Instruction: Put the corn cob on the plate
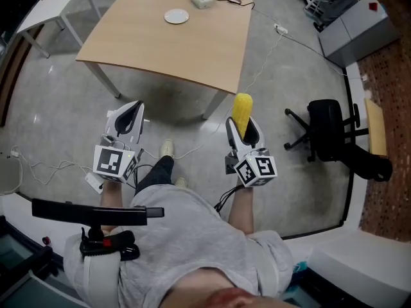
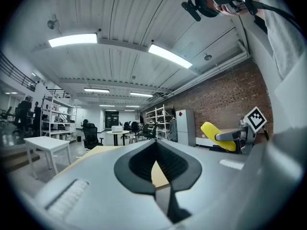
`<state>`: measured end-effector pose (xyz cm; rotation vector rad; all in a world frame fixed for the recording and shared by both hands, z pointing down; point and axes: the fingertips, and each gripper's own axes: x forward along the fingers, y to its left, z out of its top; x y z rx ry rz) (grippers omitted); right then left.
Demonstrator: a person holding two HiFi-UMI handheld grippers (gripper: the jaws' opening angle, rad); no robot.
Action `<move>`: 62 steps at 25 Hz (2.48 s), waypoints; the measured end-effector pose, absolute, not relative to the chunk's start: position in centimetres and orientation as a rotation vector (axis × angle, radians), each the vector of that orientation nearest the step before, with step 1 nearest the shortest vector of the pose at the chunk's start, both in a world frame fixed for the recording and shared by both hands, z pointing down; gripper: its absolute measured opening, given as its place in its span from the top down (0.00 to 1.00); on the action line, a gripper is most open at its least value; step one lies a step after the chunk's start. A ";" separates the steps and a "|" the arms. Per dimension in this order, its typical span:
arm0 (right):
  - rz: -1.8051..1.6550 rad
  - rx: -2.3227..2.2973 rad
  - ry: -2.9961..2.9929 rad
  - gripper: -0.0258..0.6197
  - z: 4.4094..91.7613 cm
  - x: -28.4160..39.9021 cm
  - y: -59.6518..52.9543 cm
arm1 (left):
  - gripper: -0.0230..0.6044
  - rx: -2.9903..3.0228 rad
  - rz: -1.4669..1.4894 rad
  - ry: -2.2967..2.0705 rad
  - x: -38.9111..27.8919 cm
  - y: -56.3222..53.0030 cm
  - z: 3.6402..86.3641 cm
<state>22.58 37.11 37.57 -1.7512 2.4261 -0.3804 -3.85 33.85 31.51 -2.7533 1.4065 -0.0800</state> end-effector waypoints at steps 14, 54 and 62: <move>-0.384 -1.787 2.418 0.57 36.1 20.4 25.4 | 0.93 -2.773 -0.073 1.399 -6.4 21.6 30.5; -0.416 -1.688 2.488 0.58 37.0 13.4 4.0 | 0.93 -2.759 -0.024 1.547 -14.0 2.9 32.5; -0.449 -1.650 2.511 0.58 38.3 14.3 -3.9 | 0.93 -2.764 -0.072 1.564 -12.4 -4.2 33.6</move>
